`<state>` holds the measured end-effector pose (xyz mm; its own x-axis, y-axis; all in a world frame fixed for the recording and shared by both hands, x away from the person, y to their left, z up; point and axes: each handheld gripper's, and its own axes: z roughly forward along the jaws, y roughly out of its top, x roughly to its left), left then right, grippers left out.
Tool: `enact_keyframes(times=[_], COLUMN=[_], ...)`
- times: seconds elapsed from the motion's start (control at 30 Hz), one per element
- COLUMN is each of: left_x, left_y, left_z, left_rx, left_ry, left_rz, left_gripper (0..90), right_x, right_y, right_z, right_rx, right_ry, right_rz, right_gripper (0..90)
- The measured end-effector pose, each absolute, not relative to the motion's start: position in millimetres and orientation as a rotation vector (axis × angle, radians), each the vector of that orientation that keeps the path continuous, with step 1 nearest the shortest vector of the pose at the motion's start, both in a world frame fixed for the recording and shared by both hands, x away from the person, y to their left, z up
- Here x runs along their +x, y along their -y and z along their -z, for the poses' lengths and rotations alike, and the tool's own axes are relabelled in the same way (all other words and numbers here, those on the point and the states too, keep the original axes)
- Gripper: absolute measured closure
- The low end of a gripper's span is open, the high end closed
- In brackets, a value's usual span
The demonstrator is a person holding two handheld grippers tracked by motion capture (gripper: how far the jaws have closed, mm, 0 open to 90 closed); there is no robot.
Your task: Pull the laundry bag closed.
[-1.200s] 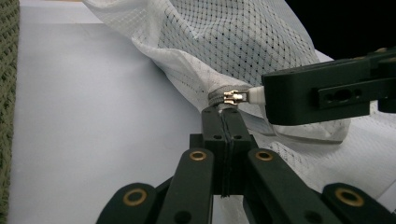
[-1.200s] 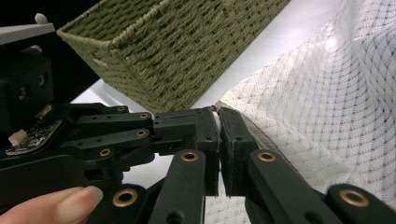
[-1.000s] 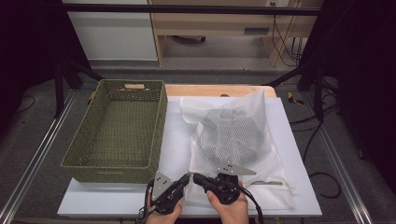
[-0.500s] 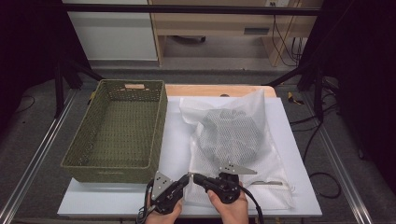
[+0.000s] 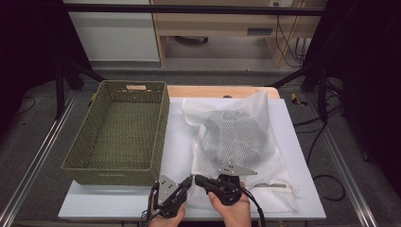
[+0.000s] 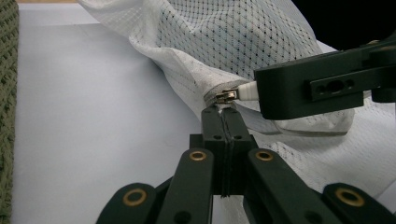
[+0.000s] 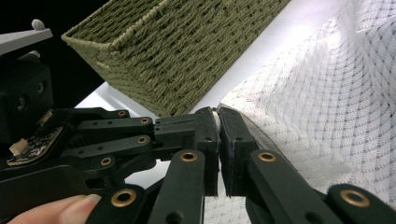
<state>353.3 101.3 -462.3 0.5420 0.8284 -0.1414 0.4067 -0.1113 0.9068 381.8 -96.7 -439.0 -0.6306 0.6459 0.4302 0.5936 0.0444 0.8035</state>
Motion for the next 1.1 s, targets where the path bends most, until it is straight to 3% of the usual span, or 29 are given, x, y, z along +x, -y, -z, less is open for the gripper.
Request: enact_keyframes(times=[0.63, 1.1], left_x=[352.3, 352.9], left_y=[-98.3, -102.8], left_z=[464.4, 464.0], left_rx=[1.763, 1.667], left_ry=[-1.02, -1.067], left_rz=[-0.533, -0.443], left_gripper=[90.0, 90.0], right_x=[384.7, 378.3], right_y=[92.9, 99.2], right_z=[442.3, 439.3], right_rx=[1.344, 1.35], right_ry=[-2.242, -2.204], right_rz=[-1.665, -1.686], right_gripper=[86.7, 87.3])
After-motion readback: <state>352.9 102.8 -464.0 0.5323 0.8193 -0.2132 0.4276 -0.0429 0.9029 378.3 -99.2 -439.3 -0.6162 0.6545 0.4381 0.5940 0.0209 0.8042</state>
